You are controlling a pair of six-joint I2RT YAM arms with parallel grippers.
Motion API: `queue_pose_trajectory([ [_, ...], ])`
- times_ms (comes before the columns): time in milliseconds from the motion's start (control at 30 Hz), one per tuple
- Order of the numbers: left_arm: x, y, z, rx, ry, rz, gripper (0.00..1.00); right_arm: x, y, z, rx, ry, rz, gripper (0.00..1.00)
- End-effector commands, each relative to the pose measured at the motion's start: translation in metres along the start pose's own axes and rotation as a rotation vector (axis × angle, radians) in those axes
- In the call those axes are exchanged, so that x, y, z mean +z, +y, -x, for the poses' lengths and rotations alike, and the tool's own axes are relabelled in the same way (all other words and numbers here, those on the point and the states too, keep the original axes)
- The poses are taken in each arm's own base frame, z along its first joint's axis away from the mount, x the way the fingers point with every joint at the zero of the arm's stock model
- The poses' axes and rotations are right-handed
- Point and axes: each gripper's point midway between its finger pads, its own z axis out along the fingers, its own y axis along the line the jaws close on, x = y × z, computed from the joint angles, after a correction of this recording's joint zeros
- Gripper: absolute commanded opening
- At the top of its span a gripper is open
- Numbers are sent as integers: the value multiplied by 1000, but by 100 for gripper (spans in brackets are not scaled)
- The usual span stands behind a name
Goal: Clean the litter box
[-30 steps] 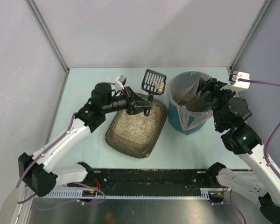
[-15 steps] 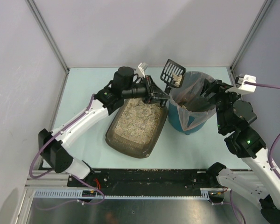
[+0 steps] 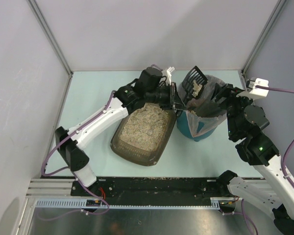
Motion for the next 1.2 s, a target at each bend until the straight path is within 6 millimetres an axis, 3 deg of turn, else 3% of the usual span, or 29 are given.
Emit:
queue_pose_trajectory([
  [0,-4,-13,11,189,-25,64,0,1,-1,5,2,-18,-14,77],
  [33,3,-8,9,229,-10,90,0,2,0,5,2,-19,-9,77],
  [67,-2,-15,13,257,-15,96,0,3,1,4,1,-18,-9,77],
  [200,0,-11,11,361,-20,165,0,3,2,8,7,-30,-7,77],
  [367,-10,6,8,441,-5,252,0,4,2,8,5,-31,-4,77],
  [533,-21,10,9,562,-12,318,0,2,7,13,15,-46,24,76],
  [633,-26,7,6,615,-9,324,0,4,8,14,14,-50,26,76],
  [900,-36,2,25,789,-68,418,0,5,12,14,27,-52,38,76],
  [1167,-32,9,14,906,-39,513,0,3,9,13,29,-46,31,76],
])
